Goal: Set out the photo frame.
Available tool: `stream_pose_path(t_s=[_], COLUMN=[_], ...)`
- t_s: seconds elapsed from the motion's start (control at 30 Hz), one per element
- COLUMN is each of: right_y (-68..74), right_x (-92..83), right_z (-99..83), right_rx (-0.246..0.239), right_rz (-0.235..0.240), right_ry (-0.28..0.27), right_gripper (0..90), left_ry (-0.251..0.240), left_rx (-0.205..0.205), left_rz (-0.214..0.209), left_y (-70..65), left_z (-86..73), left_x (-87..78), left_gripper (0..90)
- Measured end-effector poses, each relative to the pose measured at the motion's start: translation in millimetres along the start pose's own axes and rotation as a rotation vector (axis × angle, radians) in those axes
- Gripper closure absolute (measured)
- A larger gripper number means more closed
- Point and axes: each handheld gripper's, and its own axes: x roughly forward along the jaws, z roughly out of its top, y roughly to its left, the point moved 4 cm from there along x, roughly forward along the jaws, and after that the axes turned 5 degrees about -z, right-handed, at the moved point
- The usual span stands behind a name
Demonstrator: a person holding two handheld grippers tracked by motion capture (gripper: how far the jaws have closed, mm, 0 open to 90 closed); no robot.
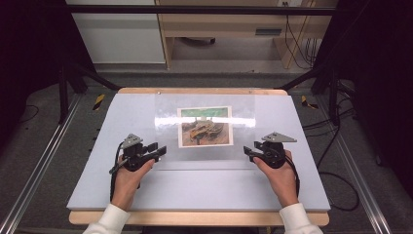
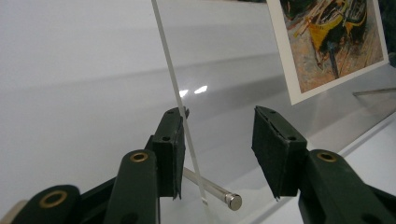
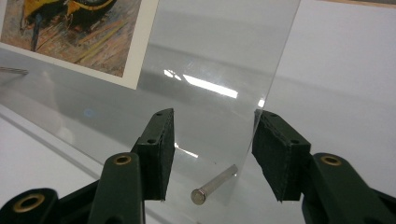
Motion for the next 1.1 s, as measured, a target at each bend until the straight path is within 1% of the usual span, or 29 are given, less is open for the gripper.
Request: stream_pose_path(t_s=[0.13, 0.17, 0.37, 0.47, 0.63, 0.77, 1.1], right_y=[0.7, 0.8, -0.9, -1.0, -1.6, -1.0, -0.4], right_x=[0.4, 0.3, 1.3, 0.4, -1.4, -3.9, -9.0], right_z=[1.4, 1.6, 3.6, 2.5, 0.2, -2.1, -7.0], right_rx=[-0.008, -0.002, -0.008, -0.004, 0.003, 0.009, 0.001], right_rz=[-0.008, -0.008, -0.004, -0.003, 0.001, -0.004, -0.01], right_ry=[0.0, 0.001, -0.01, -0.005, -0.012, -0.012, -0.016], right_gripper=[49.3, 49.3, 49.5, 50.2, 52.2, 54.5, 59.1], left_ry=[-0.005, -0.007, -0.011, -0.012, -0.007, -0.003, 0.008], left_rx=[-0.005, -0.005, -0.01, -0.01, 0.0, 0.005, 0.014], left_rz=[0.002, 0.003, 0.003, 0.005, 0.009, 0.014, 0.023], left_y=[-0.2, -0.4, -0.7, -1.6, -3.0, -4.2, -7.1], left_z=[-1.1, -1.4, -3.3, -3.8, -5.0, -6.0, -10.0], left_x=[-0.7, -0.8, -1.5, -1.4, -2.4, -3.4, -7.2], left_gripper=[54.5, 54.6, 55.3, 55.5, 55.9, 56.9, 59.4])
